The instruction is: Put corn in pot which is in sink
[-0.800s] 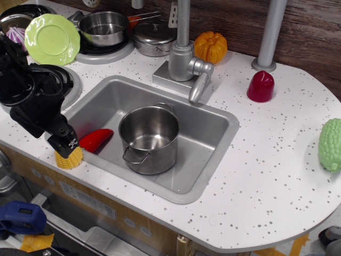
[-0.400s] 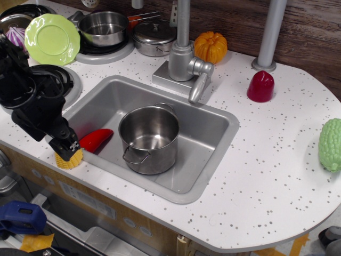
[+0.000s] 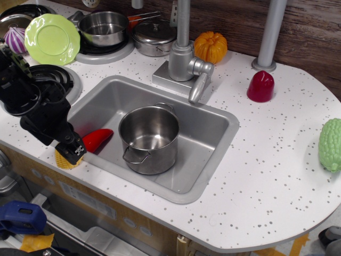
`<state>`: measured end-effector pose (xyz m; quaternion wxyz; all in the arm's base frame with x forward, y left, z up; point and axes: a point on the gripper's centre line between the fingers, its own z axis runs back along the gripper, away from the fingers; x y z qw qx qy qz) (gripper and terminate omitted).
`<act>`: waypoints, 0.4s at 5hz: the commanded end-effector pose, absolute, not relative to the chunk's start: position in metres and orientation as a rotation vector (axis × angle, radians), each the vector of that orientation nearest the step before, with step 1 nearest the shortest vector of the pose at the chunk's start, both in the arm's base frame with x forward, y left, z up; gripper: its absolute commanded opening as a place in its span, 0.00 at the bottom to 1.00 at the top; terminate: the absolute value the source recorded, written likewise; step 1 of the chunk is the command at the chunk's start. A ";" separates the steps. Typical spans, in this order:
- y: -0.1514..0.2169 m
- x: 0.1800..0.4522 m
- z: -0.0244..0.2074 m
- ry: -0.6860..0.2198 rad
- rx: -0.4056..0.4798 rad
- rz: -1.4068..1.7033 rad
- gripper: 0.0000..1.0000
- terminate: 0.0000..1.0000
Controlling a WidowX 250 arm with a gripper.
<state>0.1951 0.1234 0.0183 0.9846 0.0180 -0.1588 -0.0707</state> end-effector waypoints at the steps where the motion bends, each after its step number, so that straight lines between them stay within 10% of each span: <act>1: 0.133 0.199 0.014 -0.352 0.039 -0.135 1.00 0.00; 2: 0.133 0.198 0.010 -0.361 0.036 -0.130 1.00 0.00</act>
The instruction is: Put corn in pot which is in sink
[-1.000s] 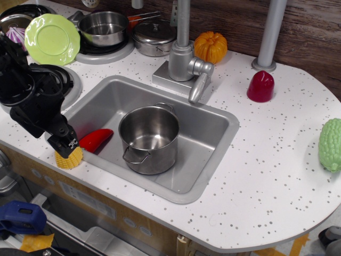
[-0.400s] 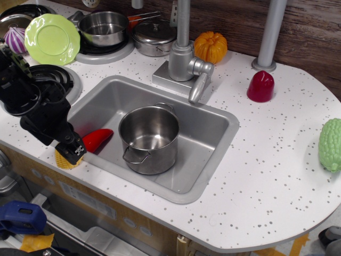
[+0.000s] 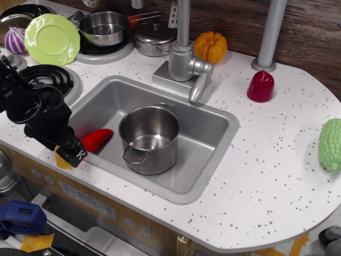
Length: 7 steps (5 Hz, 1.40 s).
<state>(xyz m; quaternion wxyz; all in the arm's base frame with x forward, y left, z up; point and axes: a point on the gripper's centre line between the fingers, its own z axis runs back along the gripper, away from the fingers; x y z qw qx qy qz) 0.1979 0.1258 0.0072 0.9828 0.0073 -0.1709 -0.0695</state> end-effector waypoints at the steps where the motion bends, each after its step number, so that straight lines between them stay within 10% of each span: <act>1: 0.133 0.199 0.011 -0.365 0.028 -0.126 0.00 0.00; 5: 0.105 0.257 0.057 -0.459 0.086 -0.222 0.00 0.00; 7: 0.081 0.300 0.040 -0.544 0.036 -0.257 0.00 0.00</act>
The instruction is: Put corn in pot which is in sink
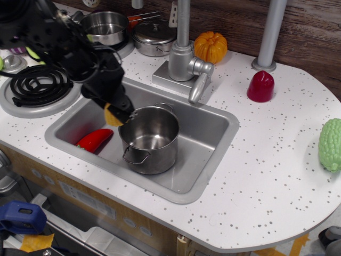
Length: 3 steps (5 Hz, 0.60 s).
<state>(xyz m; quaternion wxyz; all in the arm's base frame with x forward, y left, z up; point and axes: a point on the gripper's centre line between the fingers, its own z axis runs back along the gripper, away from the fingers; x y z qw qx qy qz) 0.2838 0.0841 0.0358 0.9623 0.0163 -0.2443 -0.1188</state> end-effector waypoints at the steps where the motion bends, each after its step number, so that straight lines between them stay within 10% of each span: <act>1: 0.067 0.308 0.027 -0.557 0.012 -0.234 1.00 0.00; 3: 0.066 0.311 0.024 -0.548 -0.007 -0.246 1.00 0.00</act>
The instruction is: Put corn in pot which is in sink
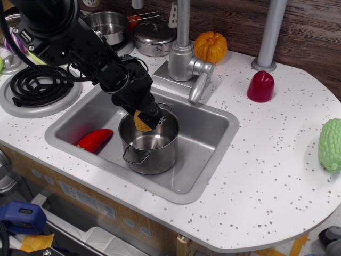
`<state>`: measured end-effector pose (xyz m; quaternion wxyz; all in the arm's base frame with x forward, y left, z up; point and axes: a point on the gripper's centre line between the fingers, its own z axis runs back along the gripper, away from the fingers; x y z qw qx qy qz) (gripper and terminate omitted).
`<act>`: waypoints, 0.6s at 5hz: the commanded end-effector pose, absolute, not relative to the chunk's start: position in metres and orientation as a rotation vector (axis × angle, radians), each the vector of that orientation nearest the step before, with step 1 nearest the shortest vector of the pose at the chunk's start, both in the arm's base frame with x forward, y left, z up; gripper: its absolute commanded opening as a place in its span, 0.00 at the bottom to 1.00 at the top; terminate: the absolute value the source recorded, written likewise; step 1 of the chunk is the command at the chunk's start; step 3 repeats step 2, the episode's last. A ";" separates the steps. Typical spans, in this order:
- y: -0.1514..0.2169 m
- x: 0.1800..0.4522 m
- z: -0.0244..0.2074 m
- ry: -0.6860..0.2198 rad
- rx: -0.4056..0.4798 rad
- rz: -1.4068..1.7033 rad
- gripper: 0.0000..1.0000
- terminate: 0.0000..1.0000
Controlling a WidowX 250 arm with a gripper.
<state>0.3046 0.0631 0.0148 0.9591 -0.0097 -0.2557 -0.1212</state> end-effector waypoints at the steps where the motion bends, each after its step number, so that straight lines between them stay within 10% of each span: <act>1: 0.066 0.311 0.024 -0.548 -0.007 -0.246 1.00 0.00; 2: 0.066 0.311 0.024 -0.548 -0.007 -0.246 1.00 1.00; 3: 0.066 0.311 0.024 -0.548 -0.007 -0.246 1.00 1.00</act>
